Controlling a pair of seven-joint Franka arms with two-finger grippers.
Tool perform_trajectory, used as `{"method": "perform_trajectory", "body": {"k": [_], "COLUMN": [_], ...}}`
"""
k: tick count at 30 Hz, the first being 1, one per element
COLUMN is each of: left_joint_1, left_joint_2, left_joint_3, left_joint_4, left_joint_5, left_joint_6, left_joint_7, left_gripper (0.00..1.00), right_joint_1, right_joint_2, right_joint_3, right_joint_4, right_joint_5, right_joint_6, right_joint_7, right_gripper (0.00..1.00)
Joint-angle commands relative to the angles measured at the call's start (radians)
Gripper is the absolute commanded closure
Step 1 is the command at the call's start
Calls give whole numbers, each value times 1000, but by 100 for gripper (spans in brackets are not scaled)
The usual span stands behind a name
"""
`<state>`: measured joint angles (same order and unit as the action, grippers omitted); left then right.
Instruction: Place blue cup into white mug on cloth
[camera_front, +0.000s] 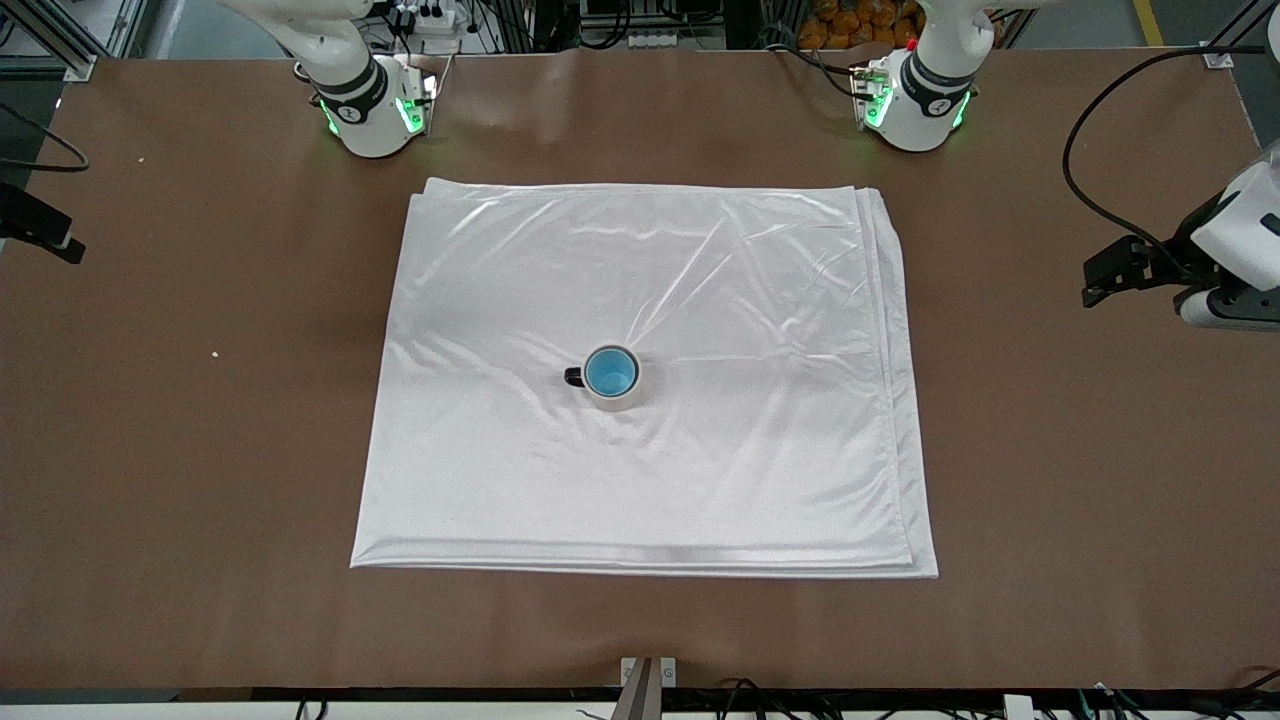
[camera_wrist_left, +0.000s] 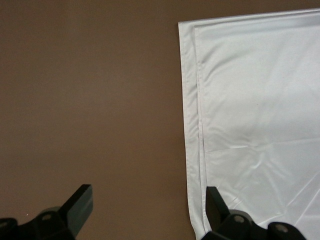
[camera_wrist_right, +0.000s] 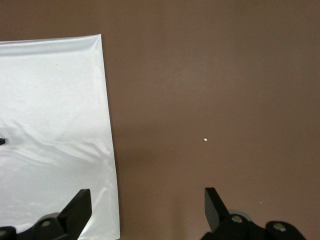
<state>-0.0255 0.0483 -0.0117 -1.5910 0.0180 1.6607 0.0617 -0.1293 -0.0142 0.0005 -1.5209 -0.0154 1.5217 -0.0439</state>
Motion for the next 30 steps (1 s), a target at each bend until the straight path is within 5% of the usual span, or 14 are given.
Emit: {"method": "perform_trajectory", "body": {"k": [1, 30], "left_joint_1": [12, 39], "left_joint_2": [-10, -8], "left_joint_3": [-13, -16], "left_joint_4": [20, 19], "left_joint_5": [16, 8], "left_joint_6": [-36, -36], "left_joint_7": [18, 18], "left_gripper": [0, 0], "right_joint_1": [8, 3], "right_joint_2": [5, 2], "right_joint_3": [-10, -11], "right_joint_4": [22, 16], "right_joint_5": [18, 18], "right_joint_6": [-9, -14], "right_joint_7": [19, 19], "right_gripper": [0, 0]}}
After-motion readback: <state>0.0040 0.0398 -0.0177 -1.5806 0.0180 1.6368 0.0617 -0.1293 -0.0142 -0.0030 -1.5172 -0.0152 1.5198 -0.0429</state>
